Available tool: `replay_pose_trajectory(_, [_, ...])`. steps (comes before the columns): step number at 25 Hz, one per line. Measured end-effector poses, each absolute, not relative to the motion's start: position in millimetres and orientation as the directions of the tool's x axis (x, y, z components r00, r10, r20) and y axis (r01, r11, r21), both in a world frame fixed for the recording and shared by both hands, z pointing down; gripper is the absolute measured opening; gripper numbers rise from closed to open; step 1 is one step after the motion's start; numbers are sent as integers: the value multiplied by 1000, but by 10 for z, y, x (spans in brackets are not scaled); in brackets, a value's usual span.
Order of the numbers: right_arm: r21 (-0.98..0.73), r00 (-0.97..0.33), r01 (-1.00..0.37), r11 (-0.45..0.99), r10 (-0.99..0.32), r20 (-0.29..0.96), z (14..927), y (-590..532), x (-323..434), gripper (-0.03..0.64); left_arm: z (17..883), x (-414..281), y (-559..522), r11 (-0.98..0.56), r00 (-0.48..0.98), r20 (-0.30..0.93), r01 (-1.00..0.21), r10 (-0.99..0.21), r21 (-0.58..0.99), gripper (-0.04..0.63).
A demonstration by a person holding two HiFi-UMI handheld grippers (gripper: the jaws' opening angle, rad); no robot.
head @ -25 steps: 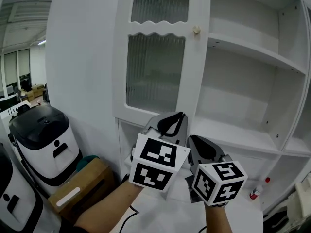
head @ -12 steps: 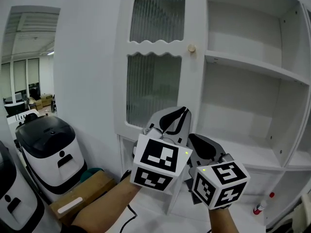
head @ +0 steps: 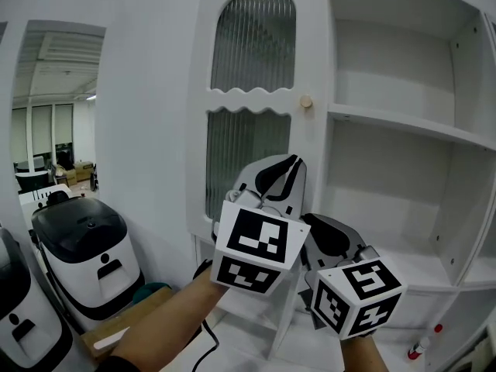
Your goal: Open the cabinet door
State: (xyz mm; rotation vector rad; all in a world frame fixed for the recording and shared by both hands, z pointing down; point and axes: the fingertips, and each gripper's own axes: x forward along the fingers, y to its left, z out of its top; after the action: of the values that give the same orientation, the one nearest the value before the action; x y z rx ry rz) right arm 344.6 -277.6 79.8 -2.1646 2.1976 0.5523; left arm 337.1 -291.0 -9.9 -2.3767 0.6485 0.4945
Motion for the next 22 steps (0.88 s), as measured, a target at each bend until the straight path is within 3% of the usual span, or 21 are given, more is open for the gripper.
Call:
replay_pose_trajectory(5, [289, -45, -957, -36, -962, -270, 662, -2727, 3466, 23, -271, 3411, -2955, -676, 804, -502, -564, -318, -475, 68])
replay_pose_trajectory(16, [337, -55, -941, -41, -961, -271, 572, -2713, 3372, 23, -743, 3424, -2999, -654, 762, -578, -600, -291, -461, 77])
replay_pose_trajectory(22, [336, -38, -940, -54, -964, -264, 621, -2709, 3435, 23, -905, 3488, -2966, -642, 744, -616, -609, -260, -465, 124])
